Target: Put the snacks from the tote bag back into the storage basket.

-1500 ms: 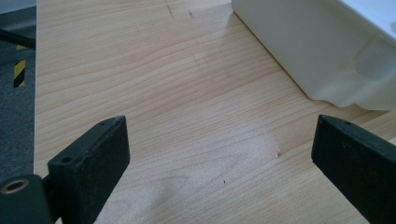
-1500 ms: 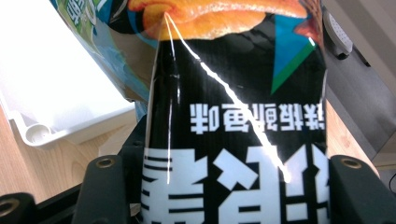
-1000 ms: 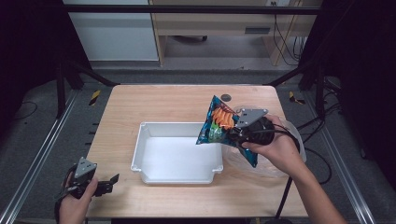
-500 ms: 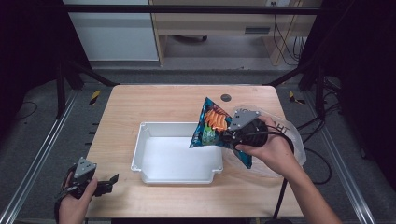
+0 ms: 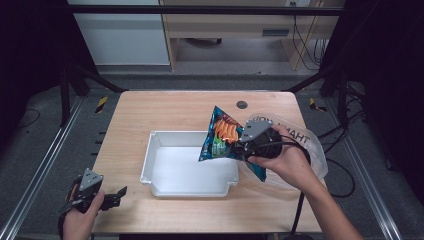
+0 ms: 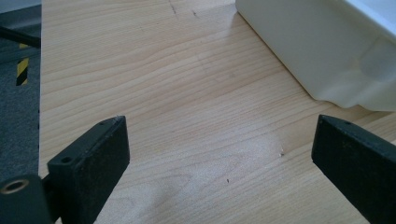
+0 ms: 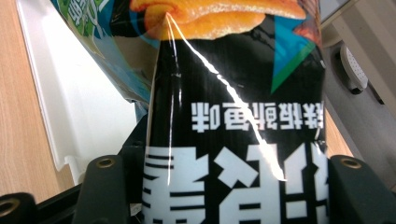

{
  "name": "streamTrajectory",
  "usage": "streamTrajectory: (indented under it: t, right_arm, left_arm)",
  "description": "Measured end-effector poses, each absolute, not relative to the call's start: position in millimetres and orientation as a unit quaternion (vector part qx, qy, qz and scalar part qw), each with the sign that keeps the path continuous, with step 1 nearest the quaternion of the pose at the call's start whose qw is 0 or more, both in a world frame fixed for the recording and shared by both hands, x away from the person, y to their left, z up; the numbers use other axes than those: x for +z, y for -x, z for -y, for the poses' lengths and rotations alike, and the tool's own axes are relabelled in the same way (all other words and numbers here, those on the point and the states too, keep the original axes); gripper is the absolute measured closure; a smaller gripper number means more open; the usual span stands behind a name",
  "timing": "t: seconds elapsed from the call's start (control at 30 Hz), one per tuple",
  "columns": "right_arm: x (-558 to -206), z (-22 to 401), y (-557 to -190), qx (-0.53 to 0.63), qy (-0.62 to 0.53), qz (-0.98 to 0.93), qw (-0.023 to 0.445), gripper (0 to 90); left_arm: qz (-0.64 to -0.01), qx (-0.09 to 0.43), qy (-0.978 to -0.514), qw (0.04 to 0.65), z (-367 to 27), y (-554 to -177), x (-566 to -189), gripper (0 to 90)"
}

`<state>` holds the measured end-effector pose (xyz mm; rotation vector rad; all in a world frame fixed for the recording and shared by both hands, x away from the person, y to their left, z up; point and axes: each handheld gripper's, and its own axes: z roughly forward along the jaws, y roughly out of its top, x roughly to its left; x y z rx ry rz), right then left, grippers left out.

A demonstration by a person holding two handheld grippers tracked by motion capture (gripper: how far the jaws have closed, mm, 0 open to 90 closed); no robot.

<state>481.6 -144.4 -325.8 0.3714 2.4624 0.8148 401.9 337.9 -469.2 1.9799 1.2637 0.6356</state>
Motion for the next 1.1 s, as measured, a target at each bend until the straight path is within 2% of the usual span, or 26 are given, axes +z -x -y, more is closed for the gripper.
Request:
streamTrajectory:
  t: [1.1]
  right_arm:
    - [-335,104,-491,0.308,-0.107,-0.913,0.246,40.7]
  left_arm:
    - [-0.498,0.261,-0.752,0.345,-340,-402,-468,4.0]
